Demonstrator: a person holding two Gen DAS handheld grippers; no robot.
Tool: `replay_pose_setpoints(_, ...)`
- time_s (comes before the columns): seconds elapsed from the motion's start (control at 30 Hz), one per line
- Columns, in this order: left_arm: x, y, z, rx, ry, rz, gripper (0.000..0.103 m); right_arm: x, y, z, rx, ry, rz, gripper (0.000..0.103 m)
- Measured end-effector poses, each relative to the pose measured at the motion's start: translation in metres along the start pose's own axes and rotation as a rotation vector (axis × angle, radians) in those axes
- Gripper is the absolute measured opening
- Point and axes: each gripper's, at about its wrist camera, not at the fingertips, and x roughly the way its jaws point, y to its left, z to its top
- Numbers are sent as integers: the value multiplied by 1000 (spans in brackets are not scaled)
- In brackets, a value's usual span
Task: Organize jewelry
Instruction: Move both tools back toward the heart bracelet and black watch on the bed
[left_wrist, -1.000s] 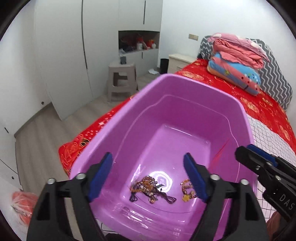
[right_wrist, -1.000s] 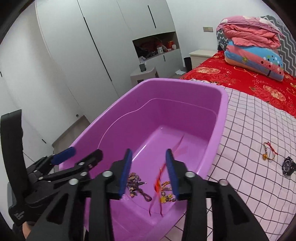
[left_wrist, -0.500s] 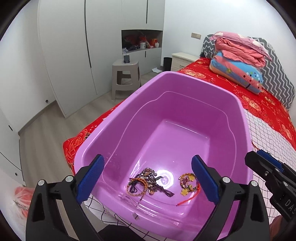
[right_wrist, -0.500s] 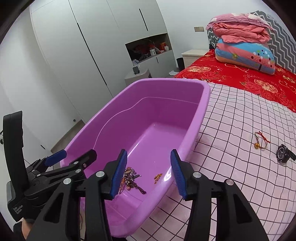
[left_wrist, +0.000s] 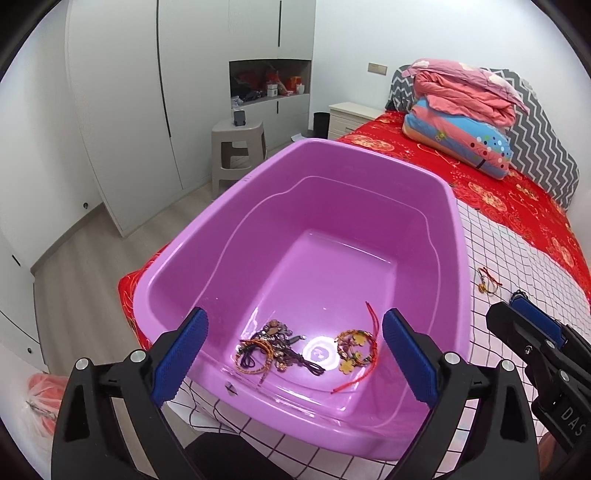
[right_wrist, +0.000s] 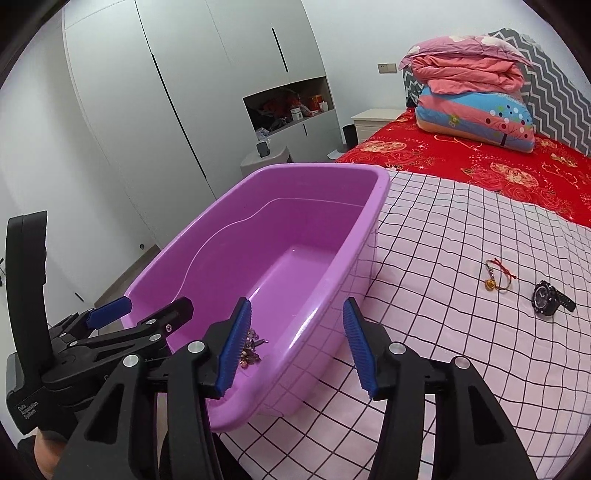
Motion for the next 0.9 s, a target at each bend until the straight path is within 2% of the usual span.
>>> replay_pose_setpoints(0.9, -32, -75, -19, 116, -18, -81, 94, -69, -65, -36, 125, -85, -81, 52)
